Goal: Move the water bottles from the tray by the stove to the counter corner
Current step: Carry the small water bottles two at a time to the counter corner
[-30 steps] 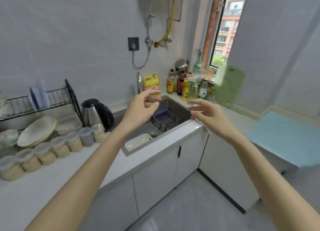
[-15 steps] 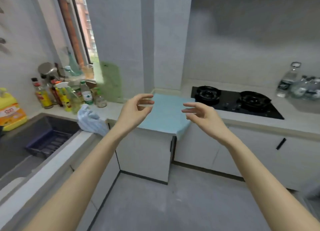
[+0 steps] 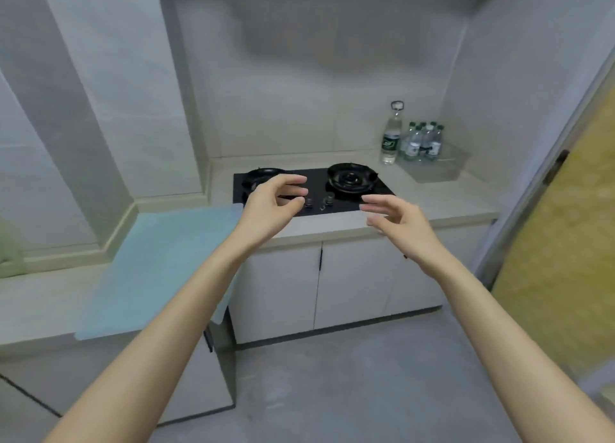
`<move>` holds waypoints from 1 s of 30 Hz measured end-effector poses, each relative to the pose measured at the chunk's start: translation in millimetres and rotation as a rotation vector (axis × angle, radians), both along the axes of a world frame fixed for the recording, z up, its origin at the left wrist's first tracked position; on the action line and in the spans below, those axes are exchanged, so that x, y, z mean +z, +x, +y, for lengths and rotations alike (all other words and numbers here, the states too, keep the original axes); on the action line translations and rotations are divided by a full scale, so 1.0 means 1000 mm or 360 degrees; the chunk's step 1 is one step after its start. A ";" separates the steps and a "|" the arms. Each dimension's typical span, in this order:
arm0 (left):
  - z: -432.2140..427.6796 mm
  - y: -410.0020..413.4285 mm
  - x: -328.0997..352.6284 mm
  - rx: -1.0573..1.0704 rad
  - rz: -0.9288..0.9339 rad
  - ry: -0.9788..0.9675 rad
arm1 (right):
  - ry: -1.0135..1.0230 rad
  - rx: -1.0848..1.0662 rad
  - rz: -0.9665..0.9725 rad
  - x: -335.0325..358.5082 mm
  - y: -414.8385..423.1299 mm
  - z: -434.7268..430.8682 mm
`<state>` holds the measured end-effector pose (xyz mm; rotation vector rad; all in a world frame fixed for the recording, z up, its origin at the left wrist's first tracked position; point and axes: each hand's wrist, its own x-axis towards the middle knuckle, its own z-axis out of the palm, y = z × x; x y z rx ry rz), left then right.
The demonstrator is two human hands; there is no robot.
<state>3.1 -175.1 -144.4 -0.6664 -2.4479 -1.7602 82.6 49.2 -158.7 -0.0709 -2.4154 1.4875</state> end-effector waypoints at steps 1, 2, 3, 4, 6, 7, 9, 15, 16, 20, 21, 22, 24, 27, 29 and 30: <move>0.013 -0.016 0.000 -0.0036 0.0001 0.0009 | -0.0004 -0.0038 -0.0010 0.001 -0.010 0.012; 0.034 -0.037 0.003 -0.0087 0.0002 0.0017 | -0.0016 -0.0088 -0.0008 0.004 -0.026 0.030; 0.048 -0.054 0.004 -0.0125 0.0000 0.0011 | -0.0027 -0.0123 -0.0006 0.006 -0.037 0.043; 0.063 -0.070 0.004 -0.0165 -0.0006 0.0016 | -0.0037 -0.0159 -0.0006 0.008 -0.046 0.056; 0.091 -0.099 0.006 -0.0246 -0.0028 0.0015 | -0.0033 -0.0238 -0.0004 0.012 -0.065 0.080; 0.112 -0.119 0.007 -0.0294 -0.0034 0.0012 | -0.0026 -0.0286 0.0003 0.015 -0.077 0.097; 0.135 -0.140 0.008 -0.0346 -0.0026 -0.0003 | -0.0006 -0.0329 0.0005 0.018 -0.091 0.116; 0.222 -0.202 0.013 -0.0477 -0.0031 -0.0004 | 0.0027 -0.0444 0.0041 0.022 -0.141 0.190; 0.235 -0.211 0.013 -0.0488 -0.0029 -0.0009 | 0.0044 -0.0458 0.0046 0.021 -0.149 0.203; 0.293 -0.244 0.008 -0.0502 -0.0022 -0.0020 | 0.0058 -0.0493 0.0068 0.015 -0.179 0.260; 0.306 -0.251 0.005 -0.0510 -0.0011 -0.0033 | 0.0062 -0.0494 0.0068 0.014 -0.185 0.273; 0.318 -0.258 0.003 -0.0514 0.0006 -0.0045 | 0.0059 -0.0490 0.0071 0.013 -0.192 0.286; 0.350 -0.275 -0.001 -0.0522 0.0036 -0.0043 | 0.0072 -0.0488 0.0086 0.012 -0.208 0.318; 0.396 -0.298 -0.004 -0.0497 0.0056 -0.0018 | 0.0072 -0.0451 0.0099 0.011 -0.237 0.369; 0.432 -0.315 -0.002 -0.0473 0.0055 -0.0025 | 0.0071 -0.0448 0.0093 0.013 -0.258 0.408; 0.450 -0.324 -0.001 -0.0458 0.0050 -0.0032 | 0.0068 -0.0431 0.0085 0.014 -0.268 0.426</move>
